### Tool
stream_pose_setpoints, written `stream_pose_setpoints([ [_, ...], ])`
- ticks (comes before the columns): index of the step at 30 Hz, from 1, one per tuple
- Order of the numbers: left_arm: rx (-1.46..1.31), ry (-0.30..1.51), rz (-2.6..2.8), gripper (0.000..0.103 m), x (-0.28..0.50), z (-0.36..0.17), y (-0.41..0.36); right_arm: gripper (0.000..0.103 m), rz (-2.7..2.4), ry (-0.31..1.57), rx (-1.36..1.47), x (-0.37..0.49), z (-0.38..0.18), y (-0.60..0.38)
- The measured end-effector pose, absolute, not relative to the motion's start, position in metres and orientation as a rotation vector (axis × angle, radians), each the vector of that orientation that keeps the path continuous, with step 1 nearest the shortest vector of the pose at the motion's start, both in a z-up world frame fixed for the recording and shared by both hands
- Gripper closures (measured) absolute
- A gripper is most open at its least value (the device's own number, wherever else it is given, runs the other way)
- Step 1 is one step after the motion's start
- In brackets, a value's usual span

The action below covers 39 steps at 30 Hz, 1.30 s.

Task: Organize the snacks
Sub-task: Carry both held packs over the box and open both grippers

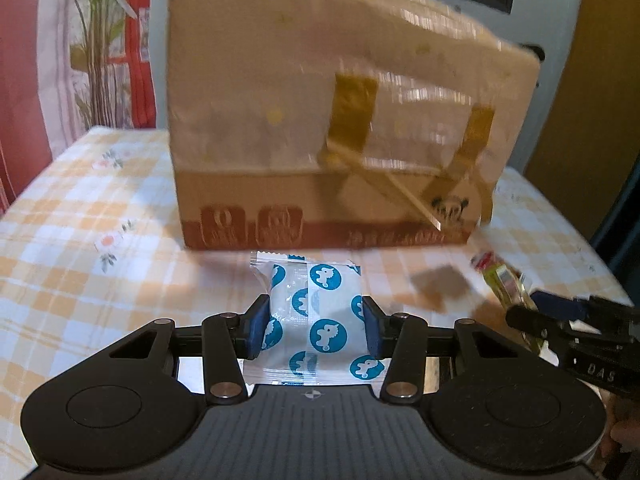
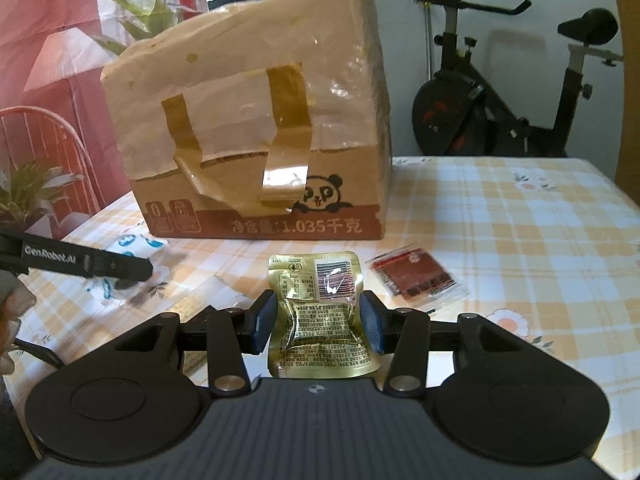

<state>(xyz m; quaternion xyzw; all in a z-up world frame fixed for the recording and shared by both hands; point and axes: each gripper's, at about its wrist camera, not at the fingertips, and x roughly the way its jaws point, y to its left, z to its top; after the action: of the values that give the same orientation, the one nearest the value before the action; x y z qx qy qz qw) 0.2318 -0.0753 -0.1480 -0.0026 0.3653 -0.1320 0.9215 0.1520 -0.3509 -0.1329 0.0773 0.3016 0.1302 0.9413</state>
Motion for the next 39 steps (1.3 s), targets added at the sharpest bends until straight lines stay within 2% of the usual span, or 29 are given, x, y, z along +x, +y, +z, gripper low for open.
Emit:
stream_pose_setpoints([
  [6, -0.024, 0.656, -0.29, 0.053, 0.23, -0.116, -0.068, 0.055, 0.261, 0.552, 0.13, 0.144, -0.1, -0.353],
  [12, -0.069, 0.484, -0.357, 0.053, 0.227, -0.055, -0.064, 0.055, 0.298, 0.402, 0.092, 0.146, -0.036, -0.351],
  [20, -0.07, 0.342, -0.383, 0.053, 0.265, 0.009, -0.075, 0.054, 0.375, 0.254, 0.05, 0.199, 0.034, -0.332],
  [24, -0.062, 0.315, -0.344, 0.053, 0.305, 0.017, -0.084, 0.054, 0.356, 0.281, 0.007, 0.254, 0.042, -0.319],
  [31, -0.003, 0.422, -0.261, 0.053, 0.362, 0.002, -0.098, 0.053, 0.265, 0.379, 0.042, 0.326, 0.025, -0.311],
  [32, 0.008, 0.432, -0.241, 0.052, 0.363, 0.0, -0.098, 0.051, 0.254, 0.392, 0.055, 0.331, 0.023, -0.312],
  [33, 0.019, 0.442, -0.216, 0.045, 0.362, -0.001, -0.099, 0.046, 0.245, 0.4, 0.067, 0.334, 0.021, -0.312],
  [36, 0.047, 0.43, -0.181, 0.028, 0.358, 0.0, -0.097, 0.044, 0.247, 0.403, 0.101, 0.334, 0.018, -0.318],
  [39, 0.084, 0.436, -0.142, 0.025, 0.356, 0.002, -0.098, 0.041, 0.25, 0.398, 0.103, 0.325, 0.017, -0.324],
])
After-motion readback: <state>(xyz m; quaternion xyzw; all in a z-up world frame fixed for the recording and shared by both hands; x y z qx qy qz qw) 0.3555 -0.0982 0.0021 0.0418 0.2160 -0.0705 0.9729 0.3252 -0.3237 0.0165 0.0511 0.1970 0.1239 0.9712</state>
